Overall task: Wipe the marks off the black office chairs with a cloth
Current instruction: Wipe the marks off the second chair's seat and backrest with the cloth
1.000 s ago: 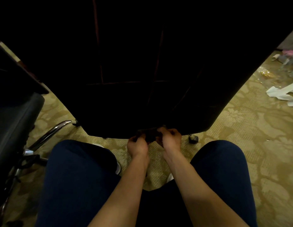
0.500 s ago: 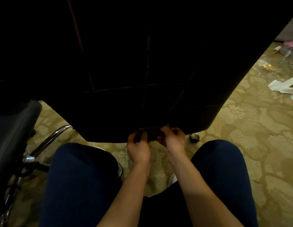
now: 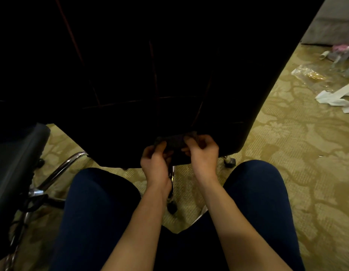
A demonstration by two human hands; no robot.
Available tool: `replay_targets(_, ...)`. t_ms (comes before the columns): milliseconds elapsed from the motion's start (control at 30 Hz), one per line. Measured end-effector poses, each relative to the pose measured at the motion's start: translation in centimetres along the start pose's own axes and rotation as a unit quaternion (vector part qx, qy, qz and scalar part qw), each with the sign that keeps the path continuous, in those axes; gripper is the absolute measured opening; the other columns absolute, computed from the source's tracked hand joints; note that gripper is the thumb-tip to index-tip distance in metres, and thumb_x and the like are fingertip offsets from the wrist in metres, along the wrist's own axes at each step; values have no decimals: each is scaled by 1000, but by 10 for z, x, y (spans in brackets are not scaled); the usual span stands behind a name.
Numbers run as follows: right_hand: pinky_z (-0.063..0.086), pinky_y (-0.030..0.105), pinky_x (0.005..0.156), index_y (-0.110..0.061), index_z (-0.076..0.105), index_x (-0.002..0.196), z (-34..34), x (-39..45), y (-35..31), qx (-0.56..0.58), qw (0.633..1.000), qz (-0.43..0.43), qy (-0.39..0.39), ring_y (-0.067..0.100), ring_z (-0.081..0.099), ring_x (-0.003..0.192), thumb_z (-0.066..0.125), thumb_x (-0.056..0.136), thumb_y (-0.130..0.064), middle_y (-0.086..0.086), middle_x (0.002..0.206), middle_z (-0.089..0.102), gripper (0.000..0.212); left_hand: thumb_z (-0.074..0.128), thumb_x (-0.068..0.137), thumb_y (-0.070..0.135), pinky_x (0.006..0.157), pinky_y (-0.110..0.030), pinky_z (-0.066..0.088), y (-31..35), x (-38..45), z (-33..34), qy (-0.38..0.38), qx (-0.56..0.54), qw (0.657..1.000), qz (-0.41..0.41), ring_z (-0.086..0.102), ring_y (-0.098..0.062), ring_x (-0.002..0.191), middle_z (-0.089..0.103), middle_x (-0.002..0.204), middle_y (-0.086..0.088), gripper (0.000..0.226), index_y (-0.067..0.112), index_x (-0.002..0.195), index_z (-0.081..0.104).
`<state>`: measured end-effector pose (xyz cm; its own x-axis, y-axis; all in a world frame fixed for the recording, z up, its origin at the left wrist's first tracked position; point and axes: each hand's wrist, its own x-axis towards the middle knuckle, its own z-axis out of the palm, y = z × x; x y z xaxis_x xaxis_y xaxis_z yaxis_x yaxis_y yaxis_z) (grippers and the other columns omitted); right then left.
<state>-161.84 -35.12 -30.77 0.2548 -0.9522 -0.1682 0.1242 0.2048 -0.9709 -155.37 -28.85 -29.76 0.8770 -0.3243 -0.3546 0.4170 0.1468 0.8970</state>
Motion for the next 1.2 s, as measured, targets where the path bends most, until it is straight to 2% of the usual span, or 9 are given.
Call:
replay_targets(100,56,30,60,-9,65,95,-7,-1,-18,4,998,-62,-21,19,71,65,71,89,-16,5,83,71,12,62,94,6,54,-17,50,9,-6,6,-28,23,998,52,67,-11,68,68,86,-4,8,14,91,61)
replay_targets(333,58,46,77,-17,63,89,-2,4,30,-43,998,54,-8,19,71,80,71,89,-23,4,85,71,9,61,95,6,83,-37,55,-15,1,-3,13,74,996,41,68,-25,99,69,109,-9,17,7,112,60)
replay_targets(467,57,50,79,-22,63,89,-2,4,49,-85,992,89,-26,20,70,85,71,88,-26,3,90,72,8,60,95,6,79,-37,57,-25,7,-14,41,93,994,-31,69,-30,99,70,106,-14,12,14,104,61)
replay_targets(600,58,49,78,-18,67,89,-1,-1,34,-74,995,55,-24,21,71,81,73,85,-25,3,87,73,10,57,95,0,45,-18,49,-9,4,-10,46,11,994,-98,69,-12,60,67,86,-7,17,7,111,57)
replay_targets(667,59,45,74,-16,67,89,-3,-5,8,-39,999,3,-13,21,72,74,73,87,-21,2,83,73,8,60,94,2,42,-16,44,3,-3,-2,6,-9,997,-80,67,-6,55,68,84,-5,18,7,111,58)
replay_targets(833,55,36,65,-19,65,87,-25,8,-49,26,995,-90,43,21,71,67,71,88,-22,-4,74,70,7,67,92,12,57,-18,49,26,-24,35,-93,54,993,46,70,-11,79,73,90,0,6,17,94,64)
replay_targets(1000,54,32,71,-21,63,88,-30,18,-11,-16,999,5,51,21,70,84,68,89,-18,1,87,70,7,69,90,8,73,-35,54,-14,-16,36,-16,75,997,4,70,-24,89,72,96,-8,12,13,100,64)
replay_targets(1100,56,49,86,-25,61,87,-30,20,24,-33,992,124,13,26,70,90,69,88,-13,4,94,71,14,61,93,1,56,-31,42,-39,-8,20,45,69,992,-96,62,-21,72,65,86,-9,12,10,99,59)
replay_targets(1200,56,53,86,-27,62,86,-32,23,36,-35,988,151,14,25,70,88,70,86,-15,3,93,72,14,58,94,-2,50,-27,35,-42,-7,14,45,63,989,-129,59,-19,66,65,85,-12,13,6,105,58)
